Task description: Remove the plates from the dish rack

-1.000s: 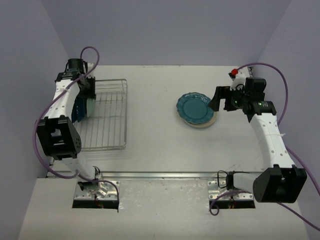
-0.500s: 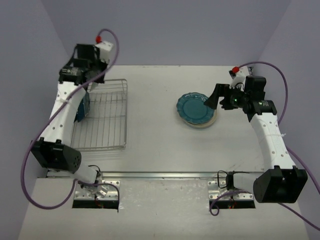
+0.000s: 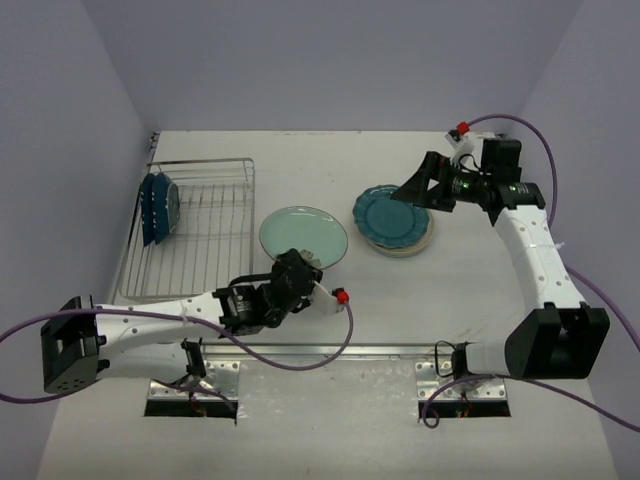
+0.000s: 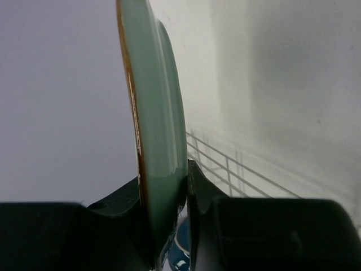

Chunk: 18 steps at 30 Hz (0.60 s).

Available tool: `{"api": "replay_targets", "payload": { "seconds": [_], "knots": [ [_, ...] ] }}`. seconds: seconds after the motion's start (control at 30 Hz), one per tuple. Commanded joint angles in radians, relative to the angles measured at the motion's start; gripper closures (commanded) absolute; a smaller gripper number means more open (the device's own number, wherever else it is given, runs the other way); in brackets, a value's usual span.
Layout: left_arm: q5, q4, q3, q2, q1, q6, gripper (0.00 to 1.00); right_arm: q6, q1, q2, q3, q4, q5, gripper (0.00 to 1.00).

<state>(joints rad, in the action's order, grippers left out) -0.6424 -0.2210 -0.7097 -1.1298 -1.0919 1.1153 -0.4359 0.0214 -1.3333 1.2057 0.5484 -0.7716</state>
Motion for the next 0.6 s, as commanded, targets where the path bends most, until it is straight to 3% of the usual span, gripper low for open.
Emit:
{"api": "replay_targets", "payload": {
  "seconds": [0.0,0.17,0.4,0.47,0.53,0.57],
  "knots": [
    [-0.177,0.6,0.067,0.053,-0.107,0.327,1.0,-0.02,-0.06,-0.042,0.017,-0.016,-0.104,0.01],
    [-0.173,0.735,0.091,0.011,-0.167,0.415,1.0,0.07,-0.19,-0.094,0.017,0.047,-0.063,0.01],
    [-0.172,0.784,0.088,-0.015,-0.186,0.449,1.0,0.089,-0.284,-0.154,0.029,0.039,-0.06,0.05],
    [-0.174,0.804,0.085,-0.021,-0.186,0.457,1.0,0.083,-0.293,-0.176,0.038,0.035,-0.092,0.24],
    [-0.178,0.807,0.088,-0.027,-0.186,0.456,1.0,0.062,-0.294,-0.187,0.038,0.021,-0.135,0.59],
    [-0.18,0.807,0.092,-0.026,-0.186,0.455,1.0,0.056,-0.293,-0.189,0.037,0.014,-0.152,0.71]
  ]
}}
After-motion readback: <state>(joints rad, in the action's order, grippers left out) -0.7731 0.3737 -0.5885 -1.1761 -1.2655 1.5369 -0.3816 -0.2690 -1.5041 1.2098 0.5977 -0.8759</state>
